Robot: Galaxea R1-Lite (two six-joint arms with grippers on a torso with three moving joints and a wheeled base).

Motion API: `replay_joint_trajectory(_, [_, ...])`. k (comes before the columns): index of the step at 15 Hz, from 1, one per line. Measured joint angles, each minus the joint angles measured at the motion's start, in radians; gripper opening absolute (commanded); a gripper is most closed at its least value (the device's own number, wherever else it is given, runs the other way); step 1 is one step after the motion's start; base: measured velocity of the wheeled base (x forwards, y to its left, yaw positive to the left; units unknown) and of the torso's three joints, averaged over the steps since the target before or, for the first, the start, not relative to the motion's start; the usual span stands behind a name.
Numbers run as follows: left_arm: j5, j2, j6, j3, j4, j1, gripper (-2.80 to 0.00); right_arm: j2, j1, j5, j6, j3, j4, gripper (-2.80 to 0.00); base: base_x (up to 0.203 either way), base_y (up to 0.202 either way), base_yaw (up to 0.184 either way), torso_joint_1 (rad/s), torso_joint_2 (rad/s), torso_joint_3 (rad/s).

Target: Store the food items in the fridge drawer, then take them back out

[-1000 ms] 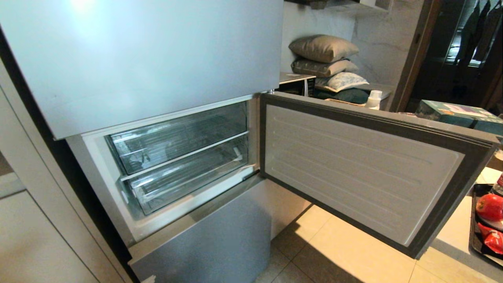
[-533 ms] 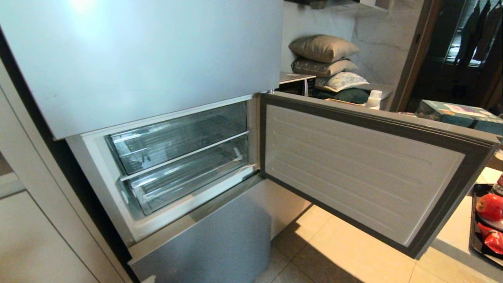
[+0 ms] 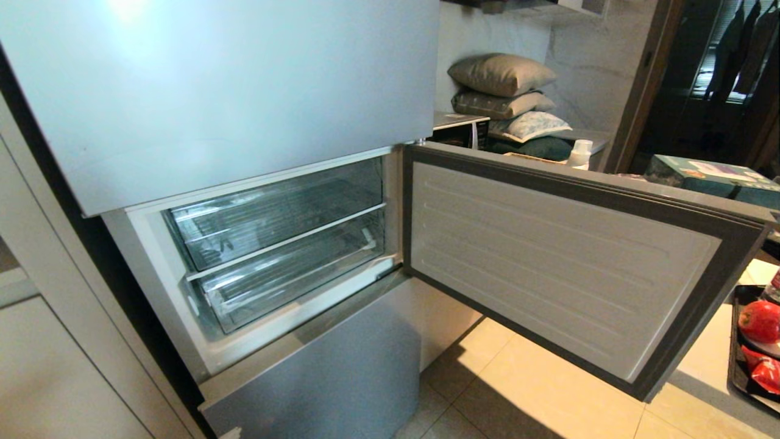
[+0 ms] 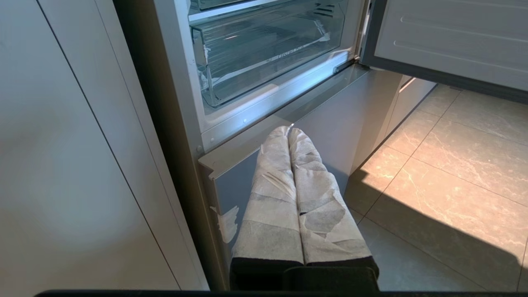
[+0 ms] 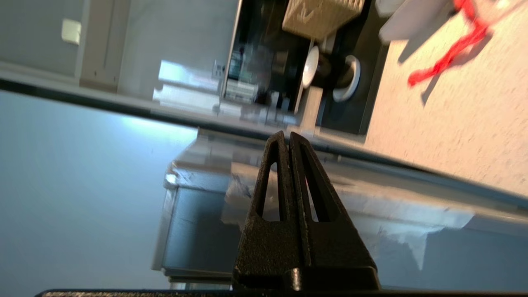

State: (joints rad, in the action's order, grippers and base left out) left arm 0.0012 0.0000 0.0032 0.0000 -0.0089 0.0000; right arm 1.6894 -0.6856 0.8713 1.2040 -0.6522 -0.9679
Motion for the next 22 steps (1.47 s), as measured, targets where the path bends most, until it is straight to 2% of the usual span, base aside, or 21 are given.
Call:
replay_joint_trajectory(2, [0.000,0.000,0.000,0.000,0.000,0.000,-2.80,0.003,0.017,0.009,0.000,0.006,0.000,-2.80,0.000,0.000,0.000,0.000,0.00,0.000])
replay_joint_trajectory(5, [0.000,0.000,0.000,0.000,0.000,0.000,-2.80,-0.016,0.027,0.074,0.000,0.041,0.001,-2.80,0.000,0.000,0.000,0.000,0.00,0.000])
replay_joint_trajectory(10, [0.000,0.000,0.000,0.000,0.000,0.000,-2.80,-0.140,0.029,0.116,0.010,0.138,0.001,-2.80,0.000,0.000,0.000,0.000,0.00,0.000])
replay_joint_trajectory(12, [0.000,0.000,0.000,0.000,0.000,0.000,-2.80,-0.262,0.030,0.118,0.061,0.132,0.004,-2.80,0.000,0.000,0.000,0.000,0.00,0.000])
replay_joint_trajectory(14, [0.000,0.000,0.000,0.000,0.000,0.000,-2.80,-0.412,0.037,0.107,0.146,0.073,0.013,-2.80,0.000,0.000,0.000,0.000,0.00,0.000])
replay_joint_trajectory(16, [0.000,0.000,0.000,0.000,0.000,0.000,-2.80,-0.499,0.039,0.044,0.171,0.022,0.016,-2.80,0.000,0.000,0.000,0.000,0.00,0.000])
replay_joint_trajectory(18, [0.000,0.000,0.000,0.000,0.000,0.000,-2.80,-0.498,0.037,-0.068,0.103,-0.005,0.020,-2.80,0.000,0.000,0.000,0.000,0.00,0.000])
replay_joint_trajectory(22, [0.000,0.000,0.000,0.000,0.000,0.000,-2.80,-0.307,0.042,-0.371,-0.219,-0.019,0.023,-2.80,0.000,0.000,0.000,0.000,0.00,0.000])
